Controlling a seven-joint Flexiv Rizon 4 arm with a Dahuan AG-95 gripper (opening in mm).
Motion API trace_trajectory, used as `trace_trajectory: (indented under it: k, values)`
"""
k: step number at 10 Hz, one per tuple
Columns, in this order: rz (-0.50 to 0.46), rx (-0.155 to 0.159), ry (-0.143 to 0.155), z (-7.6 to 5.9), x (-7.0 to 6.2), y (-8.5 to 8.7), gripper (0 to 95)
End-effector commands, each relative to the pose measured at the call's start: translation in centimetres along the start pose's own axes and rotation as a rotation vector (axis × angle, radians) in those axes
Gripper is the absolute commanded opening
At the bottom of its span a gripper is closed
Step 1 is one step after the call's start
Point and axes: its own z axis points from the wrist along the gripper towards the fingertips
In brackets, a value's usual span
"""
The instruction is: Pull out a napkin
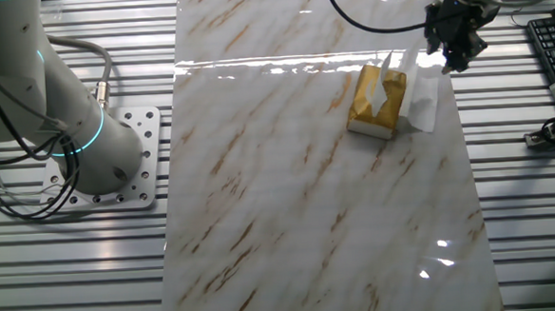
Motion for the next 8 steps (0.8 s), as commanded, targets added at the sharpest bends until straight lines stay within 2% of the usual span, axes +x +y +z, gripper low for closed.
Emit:
trace_trajectory:
  k: [1, 8]
  values:
    - [-0.002, -0.001, -0.001, -0.01, 0.05, 0.01, 95.0]
    - [-0.002, -0.002, 0.005, 0.05, 0.06, 0.01, 95.0]
